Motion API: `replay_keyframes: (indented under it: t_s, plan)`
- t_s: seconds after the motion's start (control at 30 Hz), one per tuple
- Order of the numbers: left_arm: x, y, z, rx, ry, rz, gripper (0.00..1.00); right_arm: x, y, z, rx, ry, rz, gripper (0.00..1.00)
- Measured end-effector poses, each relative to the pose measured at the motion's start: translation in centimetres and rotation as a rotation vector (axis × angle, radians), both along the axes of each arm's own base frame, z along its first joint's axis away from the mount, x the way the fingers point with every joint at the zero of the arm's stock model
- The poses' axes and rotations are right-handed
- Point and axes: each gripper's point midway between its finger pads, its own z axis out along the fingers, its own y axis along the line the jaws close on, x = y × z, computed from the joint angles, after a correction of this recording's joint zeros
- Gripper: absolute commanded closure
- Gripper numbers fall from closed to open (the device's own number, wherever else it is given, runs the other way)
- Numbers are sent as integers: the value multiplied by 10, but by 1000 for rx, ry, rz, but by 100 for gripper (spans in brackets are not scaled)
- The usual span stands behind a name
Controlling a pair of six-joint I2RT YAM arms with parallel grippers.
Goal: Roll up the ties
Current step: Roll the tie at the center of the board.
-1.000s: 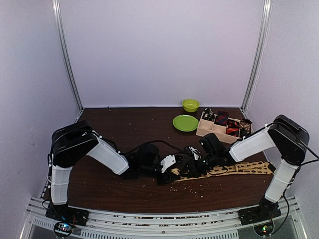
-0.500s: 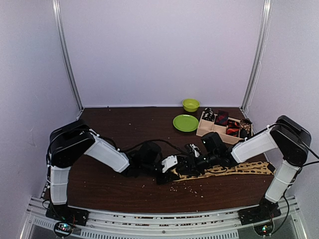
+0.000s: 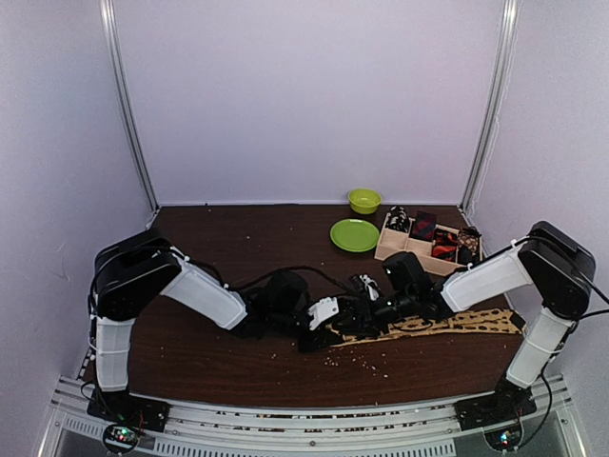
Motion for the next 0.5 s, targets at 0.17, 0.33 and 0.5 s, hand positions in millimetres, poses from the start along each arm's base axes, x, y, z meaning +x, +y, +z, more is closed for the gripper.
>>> replay_keyframes:
  t_s: [0.17, 0.33, 0.5]
  plan:
    - [0, 0, 0, 0, 0, 0, 70, -4, 3, 5, 11, -11, 17, 69]
    - [0, 0, 0, 1, 1, 1, 70, -4, 3, 1, 0, -10, 16, 81]
    - [0, 0, 0, 2, 1, 0, 70, -3, 2, -4, -13, -13, 21, 81]
